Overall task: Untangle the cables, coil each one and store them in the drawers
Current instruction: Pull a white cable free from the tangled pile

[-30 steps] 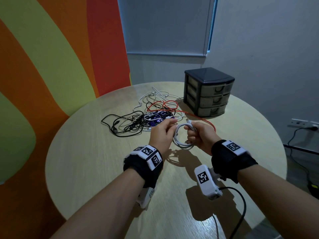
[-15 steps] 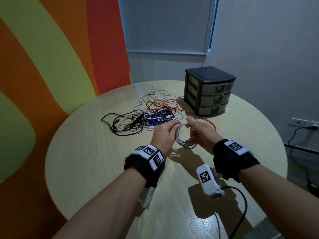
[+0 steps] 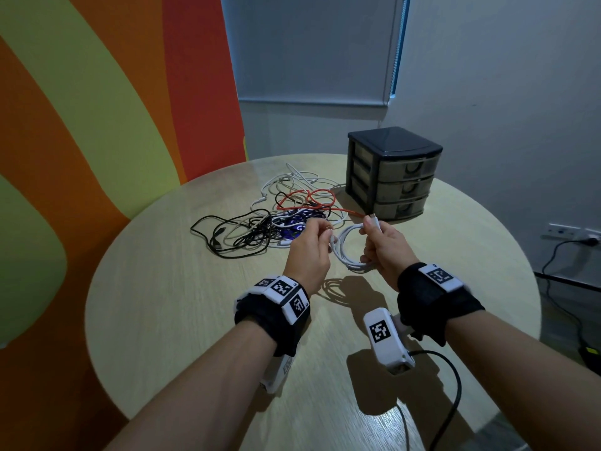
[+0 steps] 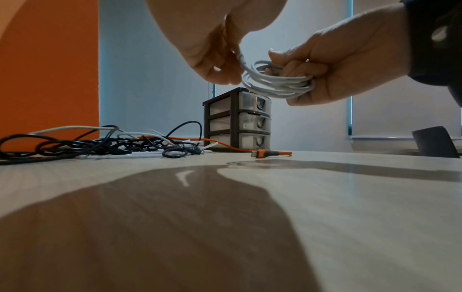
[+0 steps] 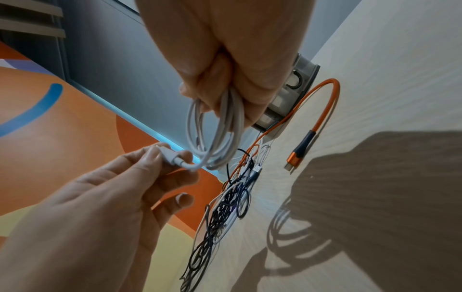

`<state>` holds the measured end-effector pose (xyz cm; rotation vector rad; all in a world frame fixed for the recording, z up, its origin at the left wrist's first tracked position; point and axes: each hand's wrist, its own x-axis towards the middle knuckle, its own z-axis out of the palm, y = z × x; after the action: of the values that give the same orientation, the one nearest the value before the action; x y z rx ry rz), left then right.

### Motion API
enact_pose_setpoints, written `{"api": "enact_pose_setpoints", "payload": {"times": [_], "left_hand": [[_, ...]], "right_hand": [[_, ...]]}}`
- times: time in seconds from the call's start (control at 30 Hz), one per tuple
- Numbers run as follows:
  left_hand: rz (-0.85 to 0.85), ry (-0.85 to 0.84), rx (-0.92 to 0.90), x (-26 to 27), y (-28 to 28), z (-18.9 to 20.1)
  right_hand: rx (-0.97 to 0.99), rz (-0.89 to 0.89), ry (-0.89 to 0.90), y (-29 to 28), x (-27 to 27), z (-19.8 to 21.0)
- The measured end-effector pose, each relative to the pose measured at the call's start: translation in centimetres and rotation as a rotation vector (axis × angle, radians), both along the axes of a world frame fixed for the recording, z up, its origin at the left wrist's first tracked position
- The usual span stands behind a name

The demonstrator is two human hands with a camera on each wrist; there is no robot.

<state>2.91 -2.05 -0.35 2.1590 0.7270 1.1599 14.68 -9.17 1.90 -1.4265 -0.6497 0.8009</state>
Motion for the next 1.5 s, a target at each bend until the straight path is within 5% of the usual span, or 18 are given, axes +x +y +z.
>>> {"api": "enact_pose_setpoints", "payload": {"times": [0.47,0.7,1.13,1.5], "left_hand": [[0.199,0.000,0.040,-0.1,0.3,0.3],[0.113,-0.026,-0.174,-0.2,0.3,0.1],[-0.030,0.075,-0.177,-0.1,-0.3,0.3],[-0.047,0.114,-0.092,-0.1,-0.3,0.2]], "right_hand": [[0.025,0.217,0.100,0.1,-0.8,1.1],[-0.035,0.245,0.014,-0.7,-0.2,1.3],[-0.007,0.247,-0.051,-0.2,0.0,0.9],[-0.033,0.298,0.171,-0.4,0.0,1.5]]}}
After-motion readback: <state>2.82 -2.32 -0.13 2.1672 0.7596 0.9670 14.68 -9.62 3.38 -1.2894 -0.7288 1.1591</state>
